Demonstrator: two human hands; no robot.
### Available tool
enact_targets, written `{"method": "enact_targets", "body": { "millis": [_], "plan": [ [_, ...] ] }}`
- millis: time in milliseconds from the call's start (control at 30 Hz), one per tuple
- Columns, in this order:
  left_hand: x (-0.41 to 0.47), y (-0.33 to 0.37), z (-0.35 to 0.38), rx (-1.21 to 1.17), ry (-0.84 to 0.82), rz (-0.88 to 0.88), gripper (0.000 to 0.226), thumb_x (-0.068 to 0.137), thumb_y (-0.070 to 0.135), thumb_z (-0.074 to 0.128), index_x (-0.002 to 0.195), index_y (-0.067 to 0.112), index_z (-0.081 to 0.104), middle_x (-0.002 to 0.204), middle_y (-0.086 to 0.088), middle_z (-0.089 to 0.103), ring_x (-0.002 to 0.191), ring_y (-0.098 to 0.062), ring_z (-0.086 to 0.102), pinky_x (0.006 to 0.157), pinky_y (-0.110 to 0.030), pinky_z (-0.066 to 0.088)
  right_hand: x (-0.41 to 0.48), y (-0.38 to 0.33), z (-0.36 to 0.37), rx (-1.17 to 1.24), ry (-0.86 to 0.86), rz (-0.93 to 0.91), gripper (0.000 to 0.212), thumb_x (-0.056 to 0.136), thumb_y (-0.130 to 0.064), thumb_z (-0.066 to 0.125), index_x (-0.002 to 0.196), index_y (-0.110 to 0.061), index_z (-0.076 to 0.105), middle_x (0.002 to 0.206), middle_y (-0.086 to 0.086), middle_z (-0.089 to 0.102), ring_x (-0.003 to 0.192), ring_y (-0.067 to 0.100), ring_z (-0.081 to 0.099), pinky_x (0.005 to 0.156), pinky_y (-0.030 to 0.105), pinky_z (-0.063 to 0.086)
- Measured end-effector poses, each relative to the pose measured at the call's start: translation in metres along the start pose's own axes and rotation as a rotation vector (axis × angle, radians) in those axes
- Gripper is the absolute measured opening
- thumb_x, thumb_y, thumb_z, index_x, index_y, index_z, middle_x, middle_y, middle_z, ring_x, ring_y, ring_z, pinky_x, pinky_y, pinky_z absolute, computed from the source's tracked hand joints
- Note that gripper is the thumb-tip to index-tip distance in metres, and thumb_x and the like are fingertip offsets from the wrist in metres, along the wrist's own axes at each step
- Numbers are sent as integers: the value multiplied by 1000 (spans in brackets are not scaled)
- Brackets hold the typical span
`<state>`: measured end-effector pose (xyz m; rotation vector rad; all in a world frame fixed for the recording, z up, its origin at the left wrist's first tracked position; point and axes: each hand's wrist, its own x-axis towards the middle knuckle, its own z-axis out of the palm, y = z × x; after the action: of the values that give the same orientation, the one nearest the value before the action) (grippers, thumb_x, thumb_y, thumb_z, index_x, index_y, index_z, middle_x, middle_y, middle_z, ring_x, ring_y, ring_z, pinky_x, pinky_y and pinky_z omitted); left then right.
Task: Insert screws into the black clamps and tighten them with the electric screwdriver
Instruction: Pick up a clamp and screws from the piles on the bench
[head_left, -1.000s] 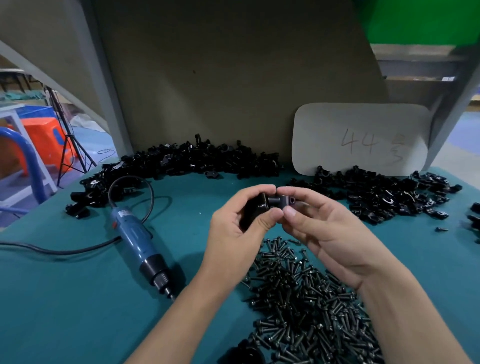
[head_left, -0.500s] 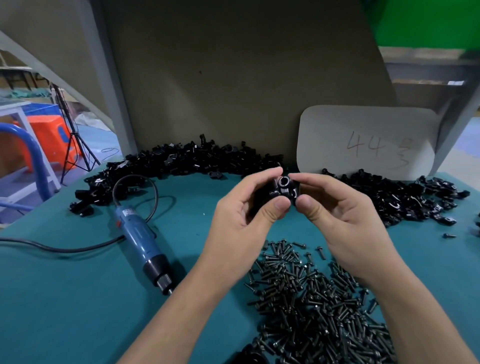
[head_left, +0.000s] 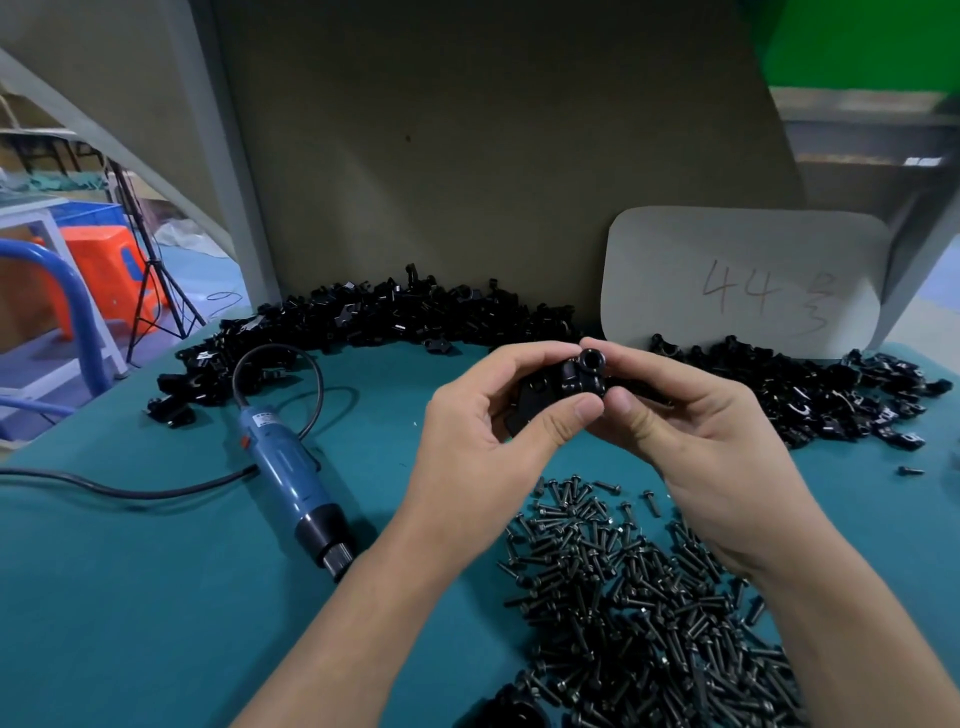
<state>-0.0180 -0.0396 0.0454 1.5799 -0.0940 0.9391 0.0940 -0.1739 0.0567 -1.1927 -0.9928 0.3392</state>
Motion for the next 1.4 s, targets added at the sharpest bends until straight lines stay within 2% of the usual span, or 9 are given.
{"method": "enact_targets", "body": {
  "millis": [333,500,600,733,833,1000,1100,1233,1400],
  "plan": [
    [0,-2,-3,90,12,38,31,88,18,81,115,28,73,114,8,76,114,-21,70,97,-30,56,-1,-3,3,34,-13,14,37,80,-30,73,117,-29,77,118,3,76,110,22,72,91,28,58],
    [-2,-3,1,126,41,55,31,89,19,81,113,36,70,112,14,75,112,-14,69,93,-22,53,0,-6,4,56,-11,25,38,79,-30,74,117,-27,76,118,4,76,110,21,73,91,28,58],
    [-3,-3,5,55,31,36,29,91,17,77,114,32,68,112,12,74,111,-11,69,92,-17,51,0,-9,4,29,2,17,39,80,-29,75,118,-25,76,116,5,77,109,24,73,92,31,58],
    [-5,-6,14,-75,44,-56,26,95,20,68,120,23,63,113,8,72,111,-7,66,96,-22,49,0,-14,6,-79,57,-37,32,81,-25,76,113,-24,78,106,7,77,100,25,74,89,34,60],
    [-6,-6,19,-336,35,-175,31,94,19,64,125,18,62,119,0,71,119,-14,63,106,-30,47,0,-19,6,-173,77,-92,28,80,-23,78,108,-26,79,101,3,79,95,19,75,87,28,60],
    [-7,2,17,-753,-23,-327,46,89,17,67,132,4,58,131,-13,67,123,-19,64,105,-24,50,0,-26,6,-192,75,-111,30,74,-29,82,104,-28,81,98,-1,79,92,15,75,84,21,57],
    [-7,3,14,-808,-35,-367,44,90,14,65,132,2,59,130,-16,67,123,-21,64,104,-25,51,0,-28,5,-203,75,-104,34,71,-31,82,105,-29,81,97,2,79,88,15,74,84,21,57],
    [-7,2,14,-810,-17,-389,45,92,16,65,133,0,57,145,-29,55,138,-34,54,111,-30,48,-1,-28,8,-197,75,-88,31,69,-29,82,100,-28,82,91,-2,77,78,8,71,80,17,56],
    [-7,0,13,-774,4,-391,41,93,17,65,129,0,57,138,-32,60,131,-38,60,109,-34,51,-2,-29,12,-313,105,-71,31,71,-31,81,101,-32,80,86,-9,72,72,-2,65,73,11,51]
  ]
}}
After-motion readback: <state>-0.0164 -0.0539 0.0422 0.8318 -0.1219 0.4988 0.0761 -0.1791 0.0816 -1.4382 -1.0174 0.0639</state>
